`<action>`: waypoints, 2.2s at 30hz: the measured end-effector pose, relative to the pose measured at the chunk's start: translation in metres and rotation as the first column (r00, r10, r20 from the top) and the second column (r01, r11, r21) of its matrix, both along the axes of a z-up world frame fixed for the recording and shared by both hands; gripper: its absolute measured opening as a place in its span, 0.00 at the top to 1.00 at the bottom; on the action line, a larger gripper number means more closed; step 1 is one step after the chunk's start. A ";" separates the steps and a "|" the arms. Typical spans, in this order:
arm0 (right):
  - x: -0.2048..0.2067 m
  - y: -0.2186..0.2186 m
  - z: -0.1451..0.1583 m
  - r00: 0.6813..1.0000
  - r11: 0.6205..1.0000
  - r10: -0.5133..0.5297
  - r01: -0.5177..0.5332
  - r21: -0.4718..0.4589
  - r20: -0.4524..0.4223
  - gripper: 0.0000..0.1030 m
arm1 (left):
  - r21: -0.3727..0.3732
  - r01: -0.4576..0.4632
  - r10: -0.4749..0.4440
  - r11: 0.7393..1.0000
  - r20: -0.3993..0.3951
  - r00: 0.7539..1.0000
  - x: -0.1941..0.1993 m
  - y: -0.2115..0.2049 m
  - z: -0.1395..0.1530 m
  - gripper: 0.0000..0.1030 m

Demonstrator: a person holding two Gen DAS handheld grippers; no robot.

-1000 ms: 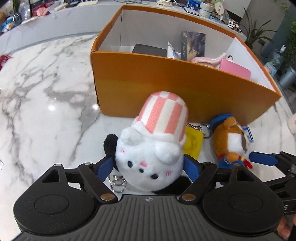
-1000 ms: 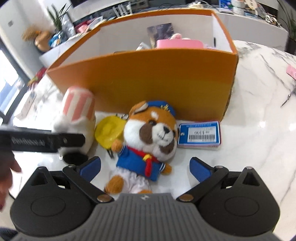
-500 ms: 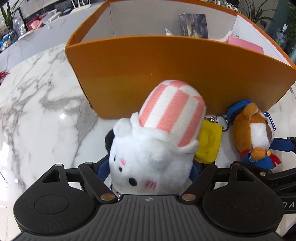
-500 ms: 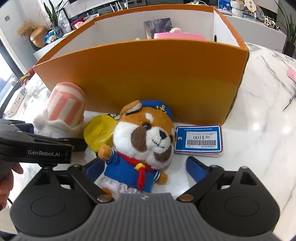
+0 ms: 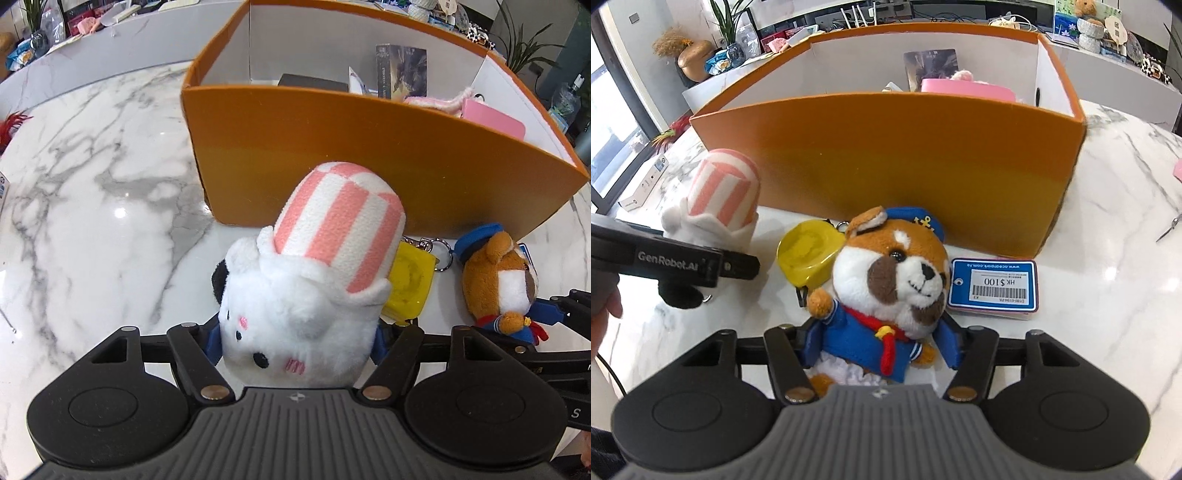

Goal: Organize objects
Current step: 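Lift the bunny plush and dog plush up toward the orange box, then lower the bunny plush with the left gripper while the right lowers the dog plush into the box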

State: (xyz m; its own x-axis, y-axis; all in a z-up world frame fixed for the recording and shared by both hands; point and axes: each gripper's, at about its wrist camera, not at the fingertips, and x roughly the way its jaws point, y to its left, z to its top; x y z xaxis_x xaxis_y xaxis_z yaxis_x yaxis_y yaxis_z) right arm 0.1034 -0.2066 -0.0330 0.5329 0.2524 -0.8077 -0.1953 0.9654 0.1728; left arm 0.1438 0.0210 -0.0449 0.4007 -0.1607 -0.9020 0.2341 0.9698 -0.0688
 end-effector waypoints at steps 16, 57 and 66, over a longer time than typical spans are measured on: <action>-0.032 -0.027 0.032 0.994 0.999 0.029 -0.028 -0.016 0.103 0.39 | 0.021 0.012 -0.015 1.000 0.138 0.990 -0.031 -0.002 0.044 0.20; -0.054 -0.024 0.127 0.931 1.000 0.027 -0.022 -0.017 0.363 0.39 | -0.096 -0.044 0.077 0.994 0.378 0.923 -0.034 -0.016 0.124 0.20; -0.022 -0.033 0.151 0.911 1.000 -0.024 0.020 0.013 0.411 0.39 | -0.113 -0.033 0.076 0.993 0.405 0.911 -0.008 -0.025 0.139 0.20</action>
